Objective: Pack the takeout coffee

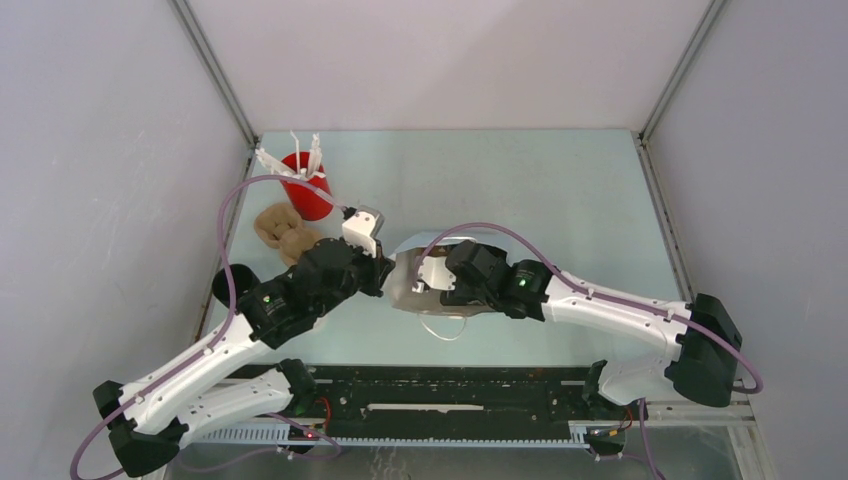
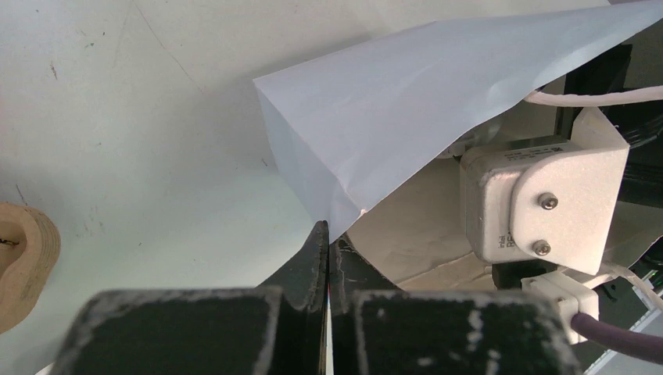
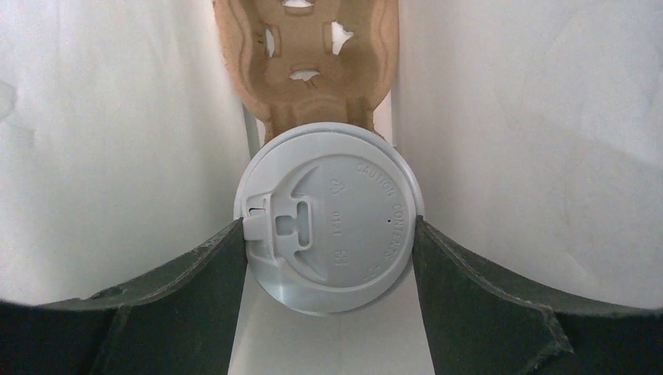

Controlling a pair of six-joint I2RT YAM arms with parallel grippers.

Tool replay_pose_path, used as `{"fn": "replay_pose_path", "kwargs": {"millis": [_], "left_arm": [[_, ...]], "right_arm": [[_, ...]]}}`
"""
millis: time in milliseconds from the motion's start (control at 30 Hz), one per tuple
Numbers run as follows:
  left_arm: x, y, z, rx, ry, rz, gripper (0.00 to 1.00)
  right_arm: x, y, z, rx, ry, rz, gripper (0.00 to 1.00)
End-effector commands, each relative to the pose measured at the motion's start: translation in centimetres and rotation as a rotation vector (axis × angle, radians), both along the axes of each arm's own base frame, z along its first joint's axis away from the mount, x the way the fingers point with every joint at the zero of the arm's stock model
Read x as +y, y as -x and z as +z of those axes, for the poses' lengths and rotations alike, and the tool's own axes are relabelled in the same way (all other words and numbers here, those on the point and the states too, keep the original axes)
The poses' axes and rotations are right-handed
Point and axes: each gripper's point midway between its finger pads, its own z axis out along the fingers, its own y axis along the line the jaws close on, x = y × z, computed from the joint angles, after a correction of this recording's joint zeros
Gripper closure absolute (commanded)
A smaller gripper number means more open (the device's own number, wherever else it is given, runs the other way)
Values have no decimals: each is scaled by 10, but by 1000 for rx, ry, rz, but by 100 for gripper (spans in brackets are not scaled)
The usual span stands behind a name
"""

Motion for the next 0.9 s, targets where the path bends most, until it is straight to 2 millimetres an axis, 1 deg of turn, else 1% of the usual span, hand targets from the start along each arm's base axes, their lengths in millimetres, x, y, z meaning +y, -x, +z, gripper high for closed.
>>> {"fn": "replay_pose_path", "kwargs": {"millis": [0,167,233,300,400,467,567,667,733,867], "left_arm": [[7,1,5,-9,-39,5,100],[7,-1,7,-12,-42,8,100],[6,-1,7,-12,-44,9,100],[5,-1,6,-8,-44,8,100],[4,-2,6,-5,-43,4,100],[5,-2,7,-7,-45,8,100],[4,-2,8,-5,-42,8,100],[3,-3,9,-4,-46,8,100],[3,-4,9,-4,-50,8,100],[2,-3,8,2,-52,8,100]], "right_arm": [[-1,-5,10,-37,-31,-35,34],[-8,-2,8,-12,-34,-58,35],[-6,-2,9,-6,-76,-52,34],[-4,-6,8,-13,-112,-47,33],[-8,-17,1,-52,-73,-63,32],[-10,-23,4,-90,-72,-72,32],[-9,-26,6,-102,-92,-61,31],[-11,-27,0,-88,-91,-62,31],[-9,-29,4,-113,-114,-57,30],[-6,-33,27,-172,-172,-46,29]]}}
